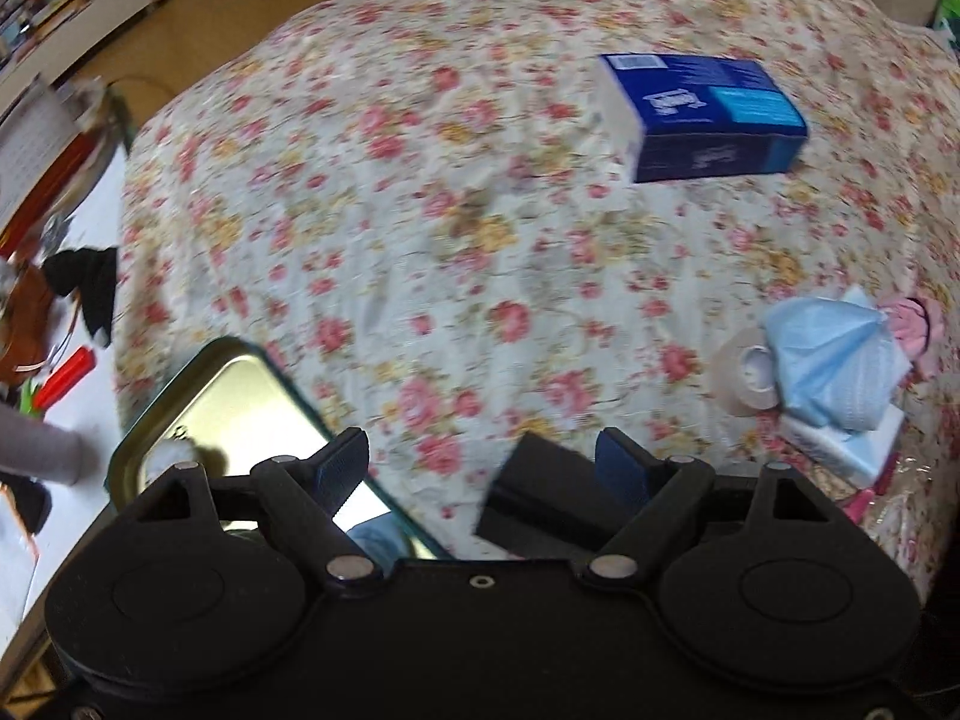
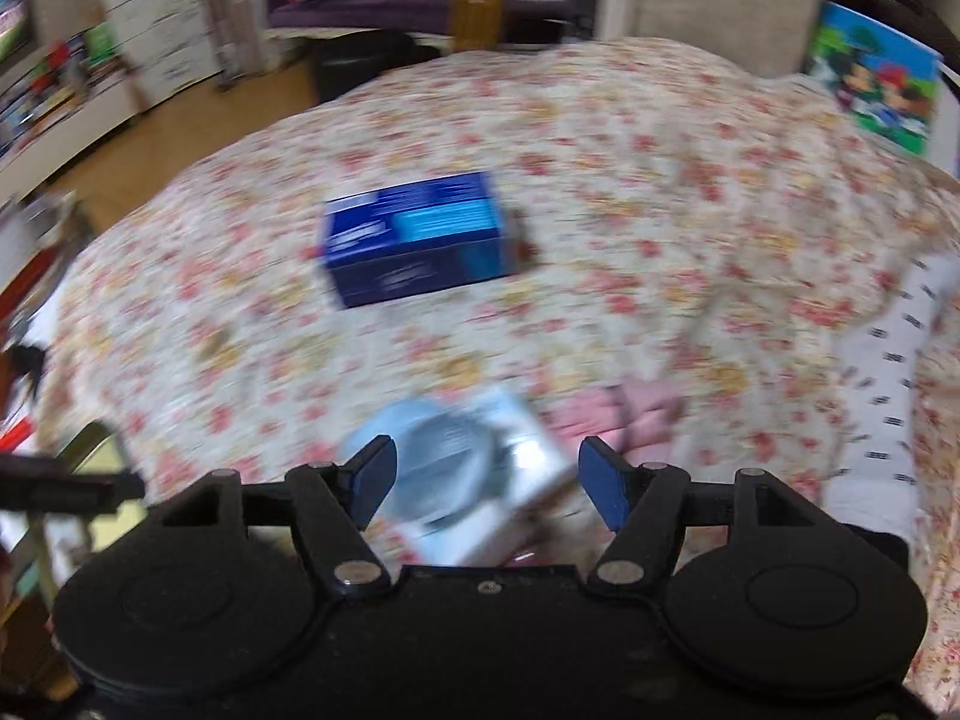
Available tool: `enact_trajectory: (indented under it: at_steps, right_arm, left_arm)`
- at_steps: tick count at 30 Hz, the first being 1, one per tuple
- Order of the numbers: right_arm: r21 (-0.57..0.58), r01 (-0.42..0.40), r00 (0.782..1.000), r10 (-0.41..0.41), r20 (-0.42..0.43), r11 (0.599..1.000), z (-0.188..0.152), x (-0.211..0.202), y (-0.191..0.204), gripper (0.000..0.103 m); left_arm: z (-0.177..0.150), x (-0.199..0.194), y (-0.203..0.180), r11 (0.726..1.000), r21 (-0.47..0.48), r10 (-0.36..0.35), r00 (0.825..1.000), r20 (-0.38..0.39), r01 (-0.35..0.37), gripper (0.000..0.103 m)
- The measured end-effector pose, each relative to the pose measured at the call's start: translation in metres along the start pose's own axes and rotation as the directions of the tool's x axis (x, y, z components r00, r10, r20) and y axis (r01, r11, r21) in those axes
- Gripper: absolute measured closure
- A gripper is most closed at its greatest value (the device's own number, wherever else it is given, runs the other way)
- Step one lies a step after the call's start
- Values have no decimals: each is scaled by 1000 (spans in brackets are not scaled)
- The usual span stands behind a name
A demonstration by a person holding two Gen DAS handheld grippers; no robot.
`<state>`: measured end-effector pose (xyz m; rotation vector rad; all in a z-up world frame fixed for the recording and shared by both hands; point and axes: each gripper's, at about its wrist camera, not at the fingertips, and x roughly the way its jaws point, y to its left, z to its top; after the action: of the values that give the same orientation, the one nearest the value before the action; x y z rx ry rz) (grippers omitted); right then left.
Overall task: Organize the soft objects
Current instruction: 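Move the left tool to the second blue mask while the right tool grasps the pink cloth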
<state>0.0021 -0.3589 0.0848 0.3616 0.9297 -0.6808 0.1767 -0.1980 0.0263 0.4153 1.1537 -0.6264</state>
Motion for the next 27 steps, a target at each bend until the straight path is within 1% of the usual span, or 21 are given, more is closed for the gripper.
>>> enact_trajectory:
  at_steps: [3, 7, 11, 13, 14, 15, 18, 20, 21, 23, 25, 27]
  right_arm:
    - [46, 32, 999, -32, -9, 998, 8, 20, -25, 37]
    - [73, 76, 997, -74, -25, 994, 16, 48, -49, 37]
    - [84, 74, 996, -69, -60, 994, 22, 75, -61, 36]
    - [86, 65, 996, -59, -67, 994, 22, 87, -67, 34]
    - [90, 55, 997, -49, -65, 994, 21, 93, -69, 30]
    - [96, 43, 997, -37, -61, 994, 20, 97, -70, 27]
    - [123, 20, 998, -12, -69, 992, 15, 112, -73, 25]
    - [113, 28, 995, -18, -93, 993, 11, 121, -71, 24]
    - [105, 43, 994, -32, -103, 994, 9, 126, -69, 23]
    - [97, 50, 992, -38, -121, 994, 5, 134, -65, 23]
    - [75, 51, 989, -40, -142, 996, 3, 141, -60, 25]
    - [62, 54, 986, -43, -159, 997, 2, 145, -57, 39]
  left_arm:
    - [6, 3, -20, 999, 36, -15, 1000, -8, 15, 23]
    - [12, 4, -43, 997, 53, -48, 999, 7, 48, 23]
    - [13, 9, -60, 991, 65, -114, 993, 11, 113, 23]
    - [13, 12, -65, 988, 66, -143, 990, 4, 142, 23]
    - [12, 13, -67, 986, 69, -154, 988, 1, 154, 23]
    - [12, 13, -68, 985, 71, -159, 987, 1, 159, 23]
    - [12, 12, -68, 984, 68, -167, 986, 22, 165, 23]
    - [12, 11, -67, 984, 62, -171, 985, 34, 169, 21]
    - [12, 12, -67, 984, 61, -170, 985, 39, 168, 17]
    - [11, 11, -71, 985, 71, -159, 986, 50, 155, 16]
    - [10, 11, -77, 985, 89, -156, 986, 58, 151, 15]
    - [9, 11, -84, 982, 105, -163, 985, 56, 157, 14]
